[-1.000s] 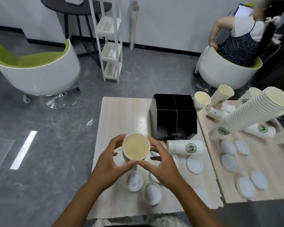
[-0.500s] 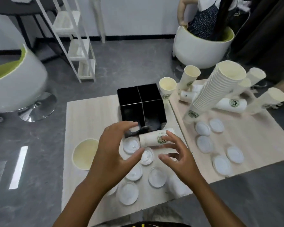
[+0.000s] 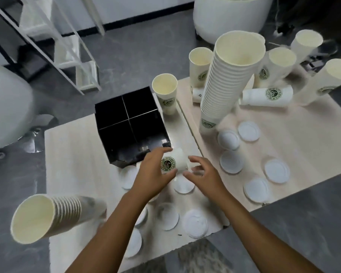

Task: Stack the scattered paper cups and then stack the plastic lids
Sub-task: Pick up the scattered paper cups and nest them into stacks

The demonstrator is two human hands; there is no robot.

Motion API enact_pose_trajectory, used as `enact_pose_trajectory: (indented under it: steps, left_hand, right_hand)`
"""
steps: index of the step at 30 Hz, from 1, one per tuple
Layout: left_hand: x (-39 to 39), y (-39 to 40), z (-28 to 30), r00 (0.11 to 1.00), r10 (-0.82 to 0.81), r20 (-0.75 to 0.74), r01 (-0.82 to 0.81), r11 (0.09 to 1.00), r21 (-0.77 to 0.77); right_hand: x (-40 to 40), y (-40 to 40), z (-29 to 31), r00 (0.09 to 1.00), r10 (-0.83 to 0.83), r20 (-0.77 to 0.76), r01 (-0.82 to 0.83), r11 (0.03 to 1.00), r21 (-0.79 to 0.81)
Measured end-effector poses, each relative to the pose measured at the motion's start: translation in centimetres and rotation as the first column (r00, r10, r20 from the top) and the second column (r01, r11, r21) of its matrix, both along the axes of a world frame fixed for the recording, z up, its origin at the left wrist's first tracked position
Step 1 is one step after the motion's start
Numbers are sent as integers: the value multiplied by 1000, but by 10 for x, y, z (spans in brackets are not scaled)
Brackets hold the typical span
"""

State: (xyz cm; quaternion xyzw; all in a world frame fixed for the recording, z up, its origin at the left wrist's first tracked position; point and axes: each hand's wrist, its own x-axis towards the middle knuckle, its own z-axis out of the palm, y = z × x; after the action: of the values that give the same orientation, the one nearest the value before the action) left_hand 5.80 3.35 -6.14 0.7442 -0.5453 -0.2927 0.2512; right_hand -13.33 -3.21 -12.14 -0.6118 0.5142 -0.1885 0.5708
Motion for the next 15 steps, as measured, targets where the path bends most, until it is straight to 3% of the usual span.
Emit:
enact_pose_trajectory:
  steps: [8, 15]
  left_hand:
    - [-10, -17, -14, 999, 28, 29, -30, 996, 81]
    - [1, 1, 21, 993, 103, -63, -102, 995, 16]
  right_hand:
    - [19, -13, -22, 1000, 1, -6, -2, 997, -77]
    - [19, -3, 28, 996, 30, 88, -6, 967, -255]
